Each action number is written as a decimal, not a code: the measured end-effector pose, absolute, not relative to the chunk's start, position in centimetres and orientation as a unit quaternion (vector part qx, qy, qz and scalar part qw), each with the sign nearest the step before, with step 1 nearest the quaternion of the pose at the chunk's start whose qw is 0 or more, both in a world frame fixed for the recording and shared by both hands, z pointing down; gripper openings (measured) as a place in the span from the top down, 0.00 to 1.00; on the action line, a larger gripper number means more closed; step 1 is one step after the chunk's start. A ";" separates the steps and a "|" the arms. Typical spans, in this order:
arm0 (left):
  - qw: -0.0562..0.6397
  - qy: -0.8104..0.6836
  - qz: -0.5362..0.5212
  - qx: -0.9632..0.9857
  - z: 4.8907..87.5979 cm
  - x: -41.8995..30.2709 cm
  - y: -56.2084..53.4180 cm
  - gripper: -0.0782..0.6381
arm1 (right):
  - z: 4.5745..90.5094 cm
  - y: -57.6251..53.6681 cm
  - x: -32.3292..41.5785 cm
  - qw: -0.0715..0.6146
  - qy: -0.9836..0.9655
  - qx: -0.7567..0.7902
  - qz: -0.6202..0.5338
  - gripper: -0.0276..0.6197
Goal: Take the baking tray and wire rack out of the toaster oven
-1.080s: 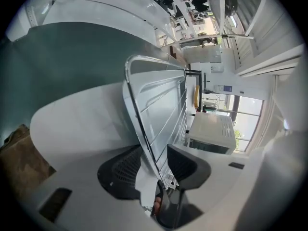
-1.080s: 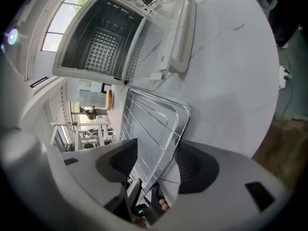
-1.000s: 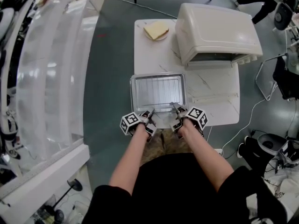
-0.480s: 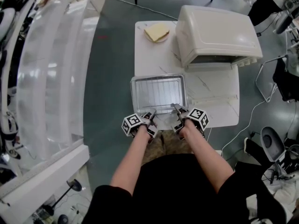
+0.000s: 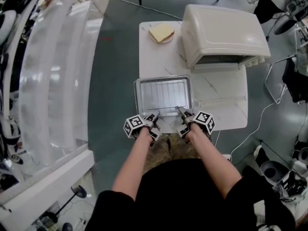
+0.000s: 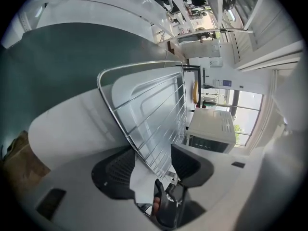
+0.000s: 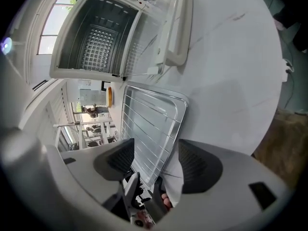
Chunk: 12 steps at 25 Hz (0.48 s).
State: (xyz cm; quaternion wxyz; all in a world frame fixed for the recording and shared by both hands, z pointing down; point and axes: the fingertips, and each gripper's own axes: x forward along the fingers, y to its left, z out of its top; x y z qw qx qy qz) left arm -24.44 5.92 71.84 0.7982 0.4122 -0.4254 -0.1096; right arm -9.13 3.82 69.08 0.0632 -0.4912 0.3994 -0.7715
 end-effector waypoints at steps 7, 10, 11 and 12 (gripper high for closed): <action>0.792 -0.416 -0.115 0.433 71.2 -24.6 7.2 0.53 | 67.9 5.3 -9.0 0.048 0.425 -0.489 -0.760 0.51; 0.790 -0.411 -0.122 0.438 70.3 -24.6 8.0 0.52 | 66.8 5.7 -8.6 0.041 0.447 -0.491 -0.747 0.52; 0.790 -0.408 -0.128 0.440 69.7 -24.5 8.4 0.52 | 66.2 5.8 -8.3 0.036 0.458 -0.492 -0.739 0.51; 0.789 -0.405 -0.134 0.443 68.9 -24.5 8.9 0.52 | 65.4 6.0 -7.9 0.031 0.471 -0.492 -0.731 0.52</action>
